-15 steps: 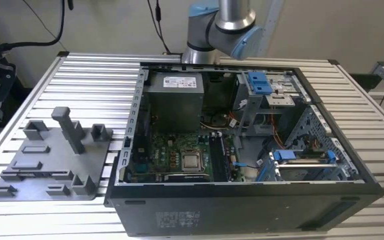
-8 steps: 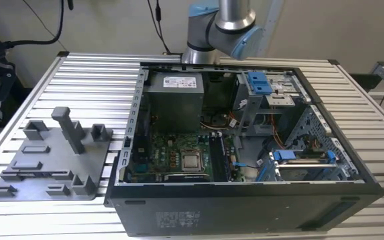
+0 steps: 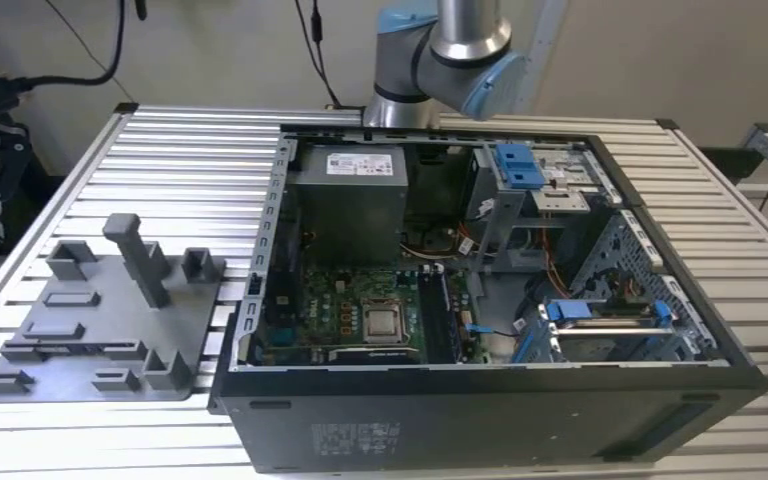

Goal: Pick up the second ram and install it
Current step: 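Pick up the second ram and move it above second insertion slot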

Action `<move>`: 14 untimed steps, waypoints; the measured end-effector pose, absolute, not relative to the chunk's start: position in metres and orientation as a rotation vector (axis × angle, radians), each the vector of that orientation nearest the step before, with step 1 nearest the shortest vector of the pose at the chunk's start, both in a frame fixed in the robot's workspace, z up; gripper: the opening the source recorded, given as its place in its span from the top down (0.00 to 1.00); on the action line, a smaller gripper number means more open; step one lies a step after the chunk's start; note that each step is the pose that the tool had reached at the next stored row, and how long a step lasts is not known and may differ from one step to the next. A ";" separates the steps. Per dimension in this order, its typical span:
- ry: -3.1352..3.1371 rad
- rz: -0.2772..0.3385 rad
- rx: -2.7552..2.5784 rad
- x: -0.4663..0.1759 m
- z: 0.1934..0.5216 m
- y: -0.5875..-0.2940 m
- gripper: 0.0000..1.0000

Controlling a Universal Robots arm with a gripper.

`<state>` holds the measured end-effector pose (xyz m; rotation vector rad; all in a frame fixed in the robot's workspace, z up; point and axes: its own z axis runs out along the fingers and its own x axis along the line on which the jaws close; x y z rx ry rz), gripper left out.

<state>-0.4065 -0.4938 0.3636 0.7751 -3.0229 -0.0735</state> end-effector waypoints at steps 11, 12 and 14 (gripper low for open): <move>-2.975 -0.072 0.935 -0.406 0.364 -0.494 0.89; -2.971 -0.072 0.948 -0.406 0.364 -0.494 0.89; -2.961 -0.071 0.977 -0.406 0.364 -0.494 0.89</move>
